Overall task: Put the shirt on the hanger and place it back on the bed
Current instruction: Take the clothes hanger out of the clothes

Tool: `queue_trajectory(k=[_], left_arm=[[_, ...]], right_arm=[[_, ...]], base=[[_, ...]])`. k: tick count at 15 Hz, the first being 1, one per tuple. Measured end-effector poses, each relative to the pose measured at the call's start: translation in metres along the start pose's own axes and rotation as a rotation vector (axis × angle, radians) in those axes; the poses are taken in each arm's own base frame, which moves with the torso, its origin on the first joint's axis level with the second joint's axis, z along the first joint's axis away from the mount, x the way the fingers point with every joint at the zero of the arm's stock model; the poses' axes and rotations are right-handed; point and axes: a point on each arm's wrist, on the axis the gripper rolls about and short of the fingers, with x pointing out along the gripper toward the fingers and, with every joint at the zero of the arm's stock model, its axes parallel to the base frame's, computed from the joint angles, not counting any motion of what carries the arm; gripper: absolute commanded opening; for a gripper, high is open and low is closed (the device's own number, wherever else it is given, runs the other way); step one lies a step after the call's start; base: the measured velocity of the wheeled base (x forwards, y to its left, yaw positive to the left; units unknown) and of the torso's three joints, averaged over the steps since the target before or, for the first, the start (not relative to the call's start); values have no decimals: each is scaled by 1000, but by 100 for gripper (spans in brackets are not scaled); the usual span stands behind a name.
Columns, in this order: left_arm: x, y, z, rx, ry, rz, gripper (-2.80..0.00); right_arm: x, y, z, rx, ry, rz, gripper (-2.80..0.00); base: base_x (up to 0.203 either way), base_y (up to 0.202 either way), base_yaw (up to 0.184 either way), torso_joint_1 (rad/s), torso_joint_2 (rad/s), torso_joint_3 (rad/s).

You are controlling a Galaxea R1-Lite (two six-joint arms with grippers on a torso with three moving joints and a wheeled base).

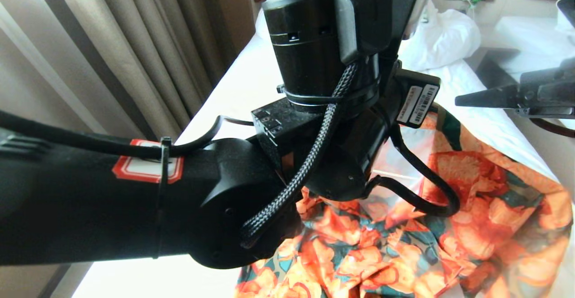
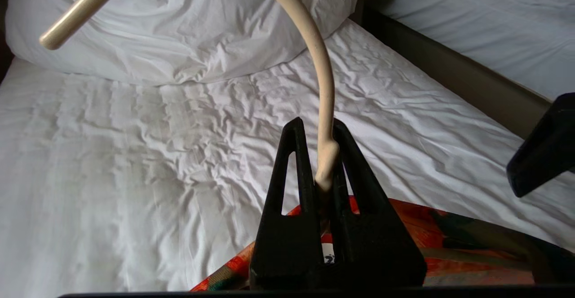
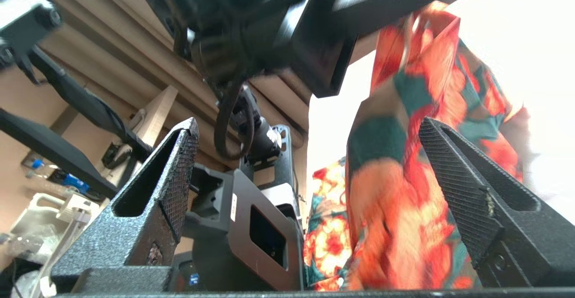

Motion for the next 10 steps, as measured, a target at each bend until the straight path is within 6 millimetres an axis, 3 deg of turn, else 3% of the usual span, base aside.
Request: queue_trajectory(k=[5,10], left_arm=[[0,-4,4,-14,-16,-4,-280],[0,2,6,-15,-19,11,-280]], right_arm=[[-2,0,15,-13,-5,-17,0],[-23,-3,17,-22,-5,-178,0]], base=[[0,0,0,0,0,0],[0,0,0,0,0,0]])
